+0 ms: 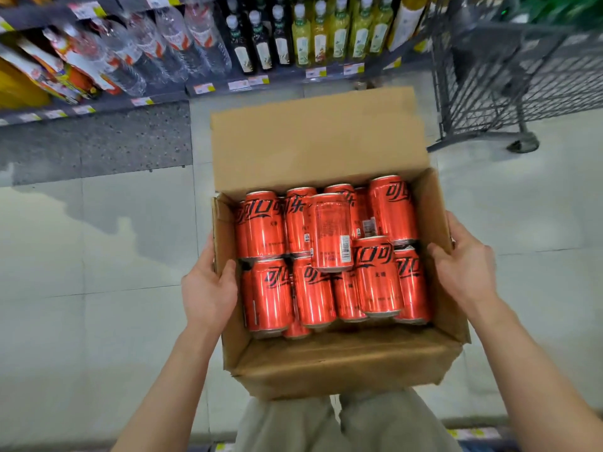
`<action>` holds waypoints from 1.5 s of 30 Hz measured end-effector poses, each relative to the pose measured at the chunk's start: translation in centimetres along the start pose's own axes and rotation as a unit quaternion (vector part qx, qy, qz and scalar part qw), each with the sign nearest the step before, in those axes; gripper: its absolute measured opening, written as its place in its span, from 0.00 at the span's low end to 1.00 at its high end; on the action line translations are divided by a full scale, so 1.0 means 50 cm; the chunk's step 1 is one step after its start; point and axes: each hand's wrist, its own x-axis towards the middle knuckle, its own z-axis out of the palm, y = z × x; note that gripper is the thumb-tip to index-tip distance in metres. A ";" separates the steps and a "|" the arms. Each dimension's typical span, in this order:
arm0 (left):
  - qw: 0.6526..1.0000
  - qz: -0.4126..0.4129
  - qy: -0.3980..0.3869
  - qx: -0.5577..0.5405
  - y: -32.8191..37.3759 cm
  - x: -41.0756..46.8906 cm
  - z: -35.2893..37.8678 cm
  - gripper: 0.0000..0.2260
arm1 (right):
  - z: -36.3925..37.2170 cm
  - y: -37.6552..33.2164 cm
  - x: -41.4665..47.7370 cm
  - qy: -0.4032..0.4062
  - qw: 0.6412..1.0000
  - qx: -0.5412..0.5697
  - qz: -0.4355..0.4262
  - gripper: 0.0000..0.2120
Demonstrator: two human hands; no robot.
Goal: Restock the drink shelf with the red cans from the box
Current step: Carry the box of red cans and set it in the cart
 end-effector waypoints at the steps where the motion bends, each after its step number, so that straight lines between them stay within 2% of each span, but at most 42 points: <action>1: 1.000 -0.001 -0.007 0.002 0.002 -0.018 0.009 0.28 | -0.013 0.024 -0.013 0.001 1.000 -0.002 0.007 0.31; 11: 0.995 0.049 -0.084 0.023 0.091 -0.133 0.053 0.28 | -0.127 0.174 -0.168 0.052 0.993 0.039 0.095 0.30; 16: 0.987 0.109 -0.112 0.046 0.150 -0.172 0.067 0.28 | -0.167 0.235 -0.231 0.086 0.988 0.064 0.111 0.30; 21: 0.984 0.112 -0.124 0.056 0.209 -0.209 0.113 0.30 | -0.217 0.304 -0.239 0.088 0.983 0.086 0.136 0.31; 26: 0.986 0.104 -0.121 0.046 0.280 -0.254 0.179 0.30 | -0.286 0.380 -0.181 0.084 0.984 0.083 0.133 0.33; 29: 0.989 0.100 -0.094 0.050 0.334 -0.291 0.232 0.29 | -0.343 0.430 -0.124 0.072 0.987 0.083 0.117 0.34; 36: 0.995 0.076 -0.064 0.020 0.495 -0.375 0.355 0.28 | -0.526 0.507 0.015 0.057 0.996 0.032 0.064 0.31; 45: 0.995 0.078 -0.062 -0.015 0.688 -0.386 0.483 0.29 | -0.739 0.581 0.148 0.075 0.995 0.022 0.069 0.30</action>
